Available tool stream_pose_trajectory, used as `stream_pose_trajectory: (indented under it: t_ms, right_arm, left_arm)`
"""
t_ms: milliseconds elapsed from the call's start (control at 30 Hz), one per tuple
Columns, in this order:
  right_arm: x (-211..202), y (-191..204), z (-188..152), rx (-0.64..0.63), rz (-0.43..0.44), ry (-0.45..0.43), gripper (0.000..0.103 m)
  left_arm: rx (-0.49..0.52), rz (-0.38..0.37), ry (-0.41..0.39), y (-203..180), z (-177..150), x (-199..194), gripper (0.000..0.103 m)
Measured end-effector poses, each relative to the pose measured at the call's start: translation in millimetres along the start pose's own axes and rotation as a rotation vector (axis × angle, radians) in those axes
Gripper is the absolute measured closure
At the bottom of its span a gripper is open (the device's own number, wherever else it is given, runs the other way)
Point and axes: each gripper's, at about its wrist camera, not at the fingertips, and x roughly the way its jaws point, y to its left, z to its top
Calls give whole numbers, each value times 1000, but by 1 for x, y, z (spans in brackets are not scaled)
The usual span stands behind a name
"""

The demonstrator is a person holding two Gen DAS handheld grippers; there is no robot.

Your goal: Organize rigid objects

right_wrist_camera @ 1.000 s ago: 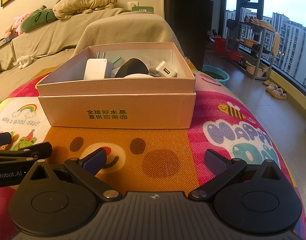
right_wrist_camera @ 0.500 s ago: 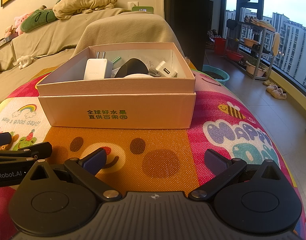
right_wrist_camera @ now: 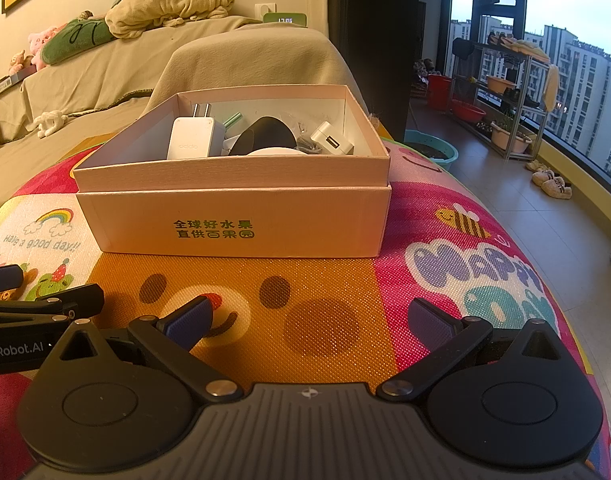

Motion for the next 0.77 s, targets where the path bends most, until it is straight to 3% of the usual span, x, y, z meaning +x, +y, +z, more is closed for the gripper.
stream_pose_trajectory:
  t_ms: [767]
  right_arm:
    - [-1, 0, 0, 0, 0, 0, 0]
  left_arm:
    - [0, -2, 1, 1, 0, 0, 2]
